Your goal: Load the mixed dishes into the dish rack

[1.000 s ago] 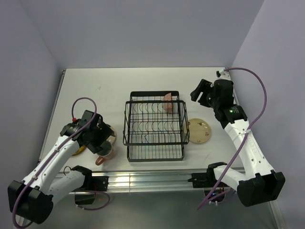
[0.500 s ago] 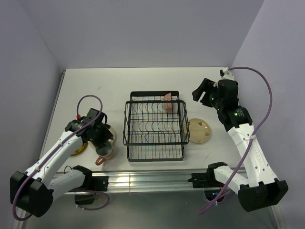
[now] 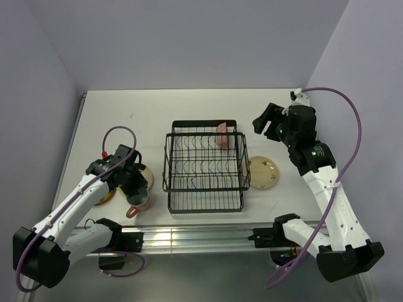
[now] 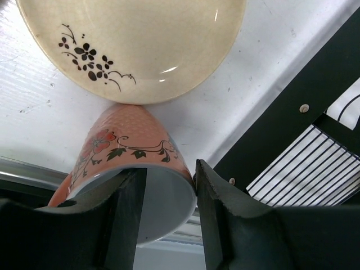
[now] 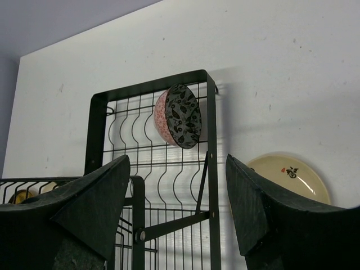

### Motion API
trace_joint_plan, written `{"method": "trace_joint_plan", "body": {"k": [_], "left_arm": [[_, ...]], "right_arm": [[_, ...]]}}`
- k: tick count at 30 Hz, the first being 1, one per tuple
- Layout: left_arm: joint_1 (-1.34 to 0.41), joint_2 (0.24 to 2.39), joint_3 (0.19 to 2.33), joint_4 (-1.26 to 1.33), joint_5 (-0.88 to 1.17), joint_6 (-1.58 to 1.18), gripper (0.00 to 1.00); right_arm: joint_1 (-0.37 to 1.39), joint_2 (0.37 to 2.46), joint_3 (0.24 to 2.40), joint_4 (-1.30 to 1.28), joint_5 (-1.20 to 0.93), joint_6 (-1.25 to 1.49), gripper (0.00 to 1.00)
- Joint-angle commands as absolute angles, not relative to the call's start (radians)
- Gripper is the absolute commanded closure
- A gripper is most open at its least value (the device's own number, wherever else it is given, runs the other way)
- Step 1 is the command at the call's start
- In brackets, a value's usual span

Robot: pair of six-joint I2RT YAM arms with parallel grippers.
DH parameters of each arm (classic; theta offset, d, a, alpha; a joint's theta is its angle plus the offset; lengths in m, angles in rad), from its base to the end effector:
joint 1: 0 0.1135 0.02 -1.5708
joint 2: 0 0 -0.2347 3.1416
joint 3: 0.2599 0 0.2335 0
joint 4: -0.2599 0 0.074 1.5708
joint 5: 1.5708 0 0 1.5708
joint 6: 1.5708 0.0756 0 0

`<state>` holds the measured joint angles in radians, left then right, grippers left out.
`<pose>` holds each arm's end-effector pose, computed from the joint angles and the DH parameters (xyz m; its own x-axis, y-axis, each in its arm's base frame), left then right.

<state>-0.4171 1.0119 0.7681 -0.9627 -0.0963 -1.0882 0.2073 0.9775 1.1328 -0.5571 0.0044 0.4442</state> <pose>0.1695 -0.0672 0.1768 -0.7259 -0.6427 -0.2449 -0.5841 0.7641 -0.2739 0.2351 0.0491 0.3438 -0.4323 0.3482 -0.8318 -0.0178 0.9190 0.3940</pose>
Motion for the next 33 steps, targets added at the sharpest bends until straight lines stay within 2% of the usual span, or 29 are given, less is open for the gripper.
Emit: {"method": "trace_joint_plan", "body": {"k": [1, 6, 7, 8, 12, 15, 33], "left_arm": [[-0.426, 1.014, 0.753, -0.956, -0.109, -1.055, 0.54], [-0.429, 1.02, 0.733, -0.943, -0.101, -1.04, 0.6], [-0.43, 1.019, 0.73, -0.942, -0.1, -1.037, 0.64], [-0.43, 1.017, 0.723, -0.934, -0.095, -1.035, 0.74], [-0.43, 1.019, 0.692, -0.913, -0.066, -1.031, 0.85], [-0.43, 1.02, 0.686, -0.913, -0.058, -1.019, 1.0], [-0.43, 0.879, 0.954, -1.092, -0.077, -0.959, 1.0]], "right_arm": [[0.216, 0.951, 1.169, -0.549, 0.023, 0.442, 0.24], [0.227, 0.943, 1.158, -0.546, 0.026, 0.448, 0.24], [0.232, 0.942, 1.161, -0.548, 0.028, 0.449, 0.24], [0.232, 0.942, 1.164, -0.554, 0.028, 0.449, 0.24], [0.239, 0.936, 1.189, -0.569, 0.035, 0.449, 0.24], [0.241, 0.931, 1.206, -0.577, 0.041, 0.446, 0.24], [0.255, 0.917, 1.292, -0.626, 0.06, 0.442, 0.24]]}}
